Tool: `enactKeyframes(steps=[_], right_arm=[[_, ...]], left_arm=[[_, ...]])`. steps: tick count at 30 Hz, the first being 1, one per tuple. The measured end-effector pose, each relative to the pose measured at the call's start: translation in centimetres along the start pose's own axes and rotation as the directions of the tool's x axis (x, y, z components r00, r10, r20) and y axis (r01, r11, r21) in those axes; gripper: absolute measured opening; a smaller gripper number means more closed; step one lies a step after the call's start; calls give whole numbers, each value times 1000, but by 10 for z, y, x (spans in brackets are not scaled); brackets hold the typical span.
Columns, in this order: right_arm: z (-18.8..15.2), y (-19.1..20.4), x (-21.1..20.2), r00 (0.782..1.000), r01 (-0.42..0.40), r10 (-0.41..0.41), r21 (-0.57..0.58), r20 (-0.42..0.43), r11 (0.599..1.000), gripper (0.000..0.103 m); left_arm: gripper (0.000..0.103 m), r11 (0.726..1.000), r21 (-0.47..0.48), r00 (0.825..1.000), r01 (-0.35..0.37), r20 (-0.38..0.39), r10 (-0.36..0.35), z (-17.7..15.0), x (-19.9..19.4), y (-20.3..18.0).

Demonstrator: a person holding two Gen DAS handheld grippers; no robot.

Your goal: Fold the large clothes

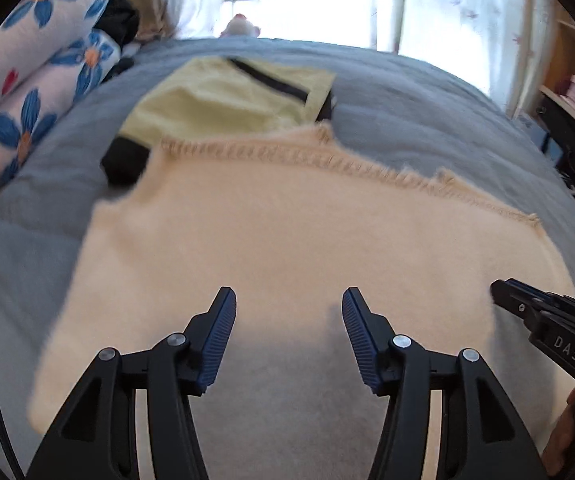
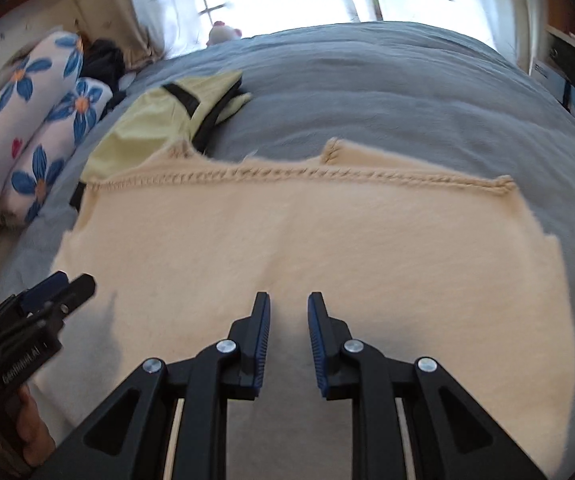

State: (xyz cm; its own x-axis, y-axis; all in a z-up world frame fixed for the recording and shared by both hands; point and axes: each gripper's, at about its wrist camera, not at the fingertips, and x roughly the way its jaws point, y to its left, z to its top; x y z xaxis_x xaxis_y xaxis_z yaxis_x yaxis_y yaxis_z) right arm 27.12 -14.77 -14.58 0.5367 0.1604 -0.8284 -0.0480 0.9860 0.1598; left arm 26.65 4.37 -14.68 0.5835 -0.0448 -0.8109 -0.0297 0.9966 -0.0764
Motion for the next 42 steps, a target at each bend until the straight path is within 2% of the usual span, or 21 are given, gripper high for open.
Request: enactKeyframes(steps=[1,3,4,6,7,9,10,12,13,15,16,18,19,21,24,26,30,33,37,40,42], right_arm=[[-2,-4,1,1000,5,-5,3,10,1000,19],[-2,-25,-2,1000,4,-5,29,28,1000,15],[-2,-34,-4,999,14,-15,41,38,999,15],[-6,-60,-9,979,195,-198,57,46,979,19],[-9,-76,-9,964,257,-261,72,47,964,19],[-21,-121,-16,952,295,-303,152,34,943,21],[-27,-139,-19,948,307,-317,184,27,934,19],[-38,-169,-28,972,218,-233,247,34,944,8],[-41,-175,-31,978,189,-205,260,37,947,7],[-43,-169,-34,974,208,-223,239,33,948,7],[-43,-163,-33,968,237,-249,218,28,947,8],[-40,-150,-32,955,289,-297,190,17,938,11],[-38,-145,-35,955,288,-297,198,17,937,11],[-38,-137,-43,971,225,-237,242,22,944,11],[-45,-115,-61,987,136,-153,259,49,956,11],[-53,-88,-69,993,90,-105,223,56,971,14],[-78,-33,-74,999,-12,5,143,49,990,30],[-96,-2,-69,999,-29,26,84,35,996,32],[-117,8,-61,1000,18,-19,47,11,999,32],[-128,-12,-63,999,49,-51,66,16,997,32],[-137,-34,-68,995,97,-99,91,13,991,32]], left_arm=[[55,1000,-16,1000,-12,-14,12,-5,8,4],[56,1000,-20,1000,-15,16,15,-7,11,14],[56,998,-5,997,-67,34,67,-6,12,20],[59,982,14,982,-188,40,187,-3,15,37],[63,979,2,978,-203,39,203,-3,16,51],[64,976,-36,975,-216,33,218,-2,15,78],[64,976,-43,976,-214,36,215,-2,14,90],[65,943,-53,944,-328,31,330,-2,14,108],[69,940,-68,942,-333,20,335,-5,14,119],[70,957,-134,966,-258,0,260,-8,11,136],[70,958,-155,970,-240,-8,242,-9,10,140],[70,956,-173,971,-236,-17,237,-7,9,142],[70,955,-174,971,-240,-19,240,-8,7,140],[70,955,-168,969,-246,-25,246,-9,0,135],[70,964,-157,975,-217,10,221,-11,-26,118],[70,974,-142,982,-178,41,185,-15,-43,104],[70,991,-75,991,-108,77,114,-37,-75,62],[70,997,-22,995,-73,70,74,-57,-82,28],[70,993,47,994,-113,21,112,-83,-70,3],[70,980,78,983,-182,1,182,-96,-59,3],[73,981,60,982,-187,-1,187,-100,-59,11]])
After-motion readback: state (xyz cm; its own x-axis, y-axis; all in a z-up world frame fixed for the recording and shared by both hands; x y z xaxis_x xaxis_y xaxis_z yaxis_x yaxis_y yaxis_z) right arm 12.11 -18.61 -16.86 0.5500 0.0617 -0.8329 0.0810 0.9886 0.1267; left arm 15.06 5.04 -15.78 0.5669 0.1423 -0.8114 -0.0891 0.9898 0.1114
